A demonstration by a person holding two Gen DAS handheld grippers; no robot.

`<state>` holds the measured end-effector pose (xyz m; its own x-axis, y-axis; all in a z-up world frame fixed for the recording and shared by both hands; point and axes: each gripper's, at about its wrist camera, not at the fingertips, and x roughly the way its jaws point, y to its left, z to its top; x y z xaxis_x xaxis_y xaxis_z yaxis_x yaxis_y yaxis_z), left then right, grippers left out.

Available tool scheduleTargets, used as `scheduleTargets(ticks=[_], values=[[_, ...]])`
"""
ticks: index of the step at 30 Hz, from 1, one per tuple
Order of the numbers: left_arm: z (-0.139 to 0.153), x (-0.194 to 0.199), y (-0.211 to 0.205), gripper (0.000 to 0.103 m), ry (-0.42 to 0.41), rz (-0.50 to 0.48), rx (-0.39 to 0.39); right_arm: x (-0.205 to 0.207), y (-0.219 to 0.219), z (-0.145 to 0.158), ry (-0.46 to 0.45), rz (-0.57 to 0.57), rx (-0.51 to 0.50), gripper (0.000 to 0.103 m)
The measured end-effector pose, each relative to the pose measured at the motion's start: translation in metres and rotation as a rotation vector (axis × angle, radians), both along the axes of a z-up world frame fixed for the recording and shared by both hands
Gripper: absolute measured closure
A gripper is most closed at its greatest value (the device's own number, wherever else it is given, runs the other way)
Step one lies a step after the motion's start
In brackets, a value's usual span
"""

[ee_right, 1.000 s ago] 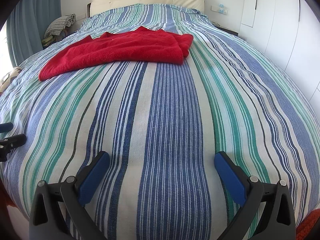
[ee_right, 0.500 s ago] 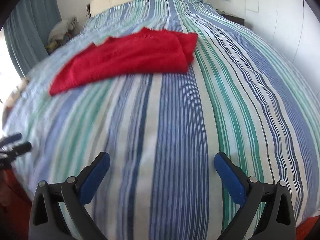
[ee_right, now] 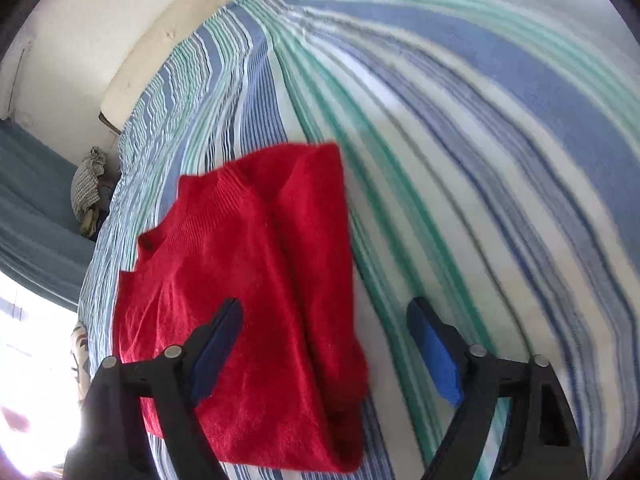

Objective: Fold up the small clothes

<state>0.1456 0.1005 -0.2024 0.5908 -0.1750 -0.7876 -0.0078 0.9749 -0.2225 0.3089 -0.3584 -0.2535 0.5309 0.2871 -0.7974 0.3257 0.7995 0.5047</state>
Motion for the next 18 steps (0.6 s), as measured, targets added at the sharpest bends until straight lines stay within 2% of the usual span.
scheduleTargets(ticks=[2,3,5,7,10,12,15,18], values=[[0.001,0.004,0.003,0.002,-0.003,0.014,0.004,0.005,0.012,0.0,-0.018,0.044,-0.005,0.076],[0.0,0.006,0.006,0.002,0.002,0.022,-0.008,0.005,0.017,0.003,-0.017,0.051,0.002,0.091],[-0.002,0.008,0.01,0.002,0.013,0.033,-0.05,0.005,0.028,0.024,-0.061,0.059,-0.004,0.091],[-0.001,0.009,0.012,0.002,0.013,0.035,-0.073,0.004,0.05,0.06,-0.138,0.116,0.001,0.092],[0.001,0.009,0.012,0.002,0.004,0.026,-0.075,0.017,0.106,0.109,-0.222,0.26,0.01,0.091],[0.002,0.01,0.013,0.002,0.001,0.023,-0.079,0.03,0.153,0.126,-0.239,0.361,0.016,0.091],[0.002,0.009,0.019,0.002,0.002,0.039,-0.085,0.05,0.225,0.125,-0.241,0.479,0.0,0.092],[0.002,0.006,0.027,0.002,0.004,0.061,-0.091,0.067,0.281,0.093,-0.178,0.522,-0.019,0.09]])
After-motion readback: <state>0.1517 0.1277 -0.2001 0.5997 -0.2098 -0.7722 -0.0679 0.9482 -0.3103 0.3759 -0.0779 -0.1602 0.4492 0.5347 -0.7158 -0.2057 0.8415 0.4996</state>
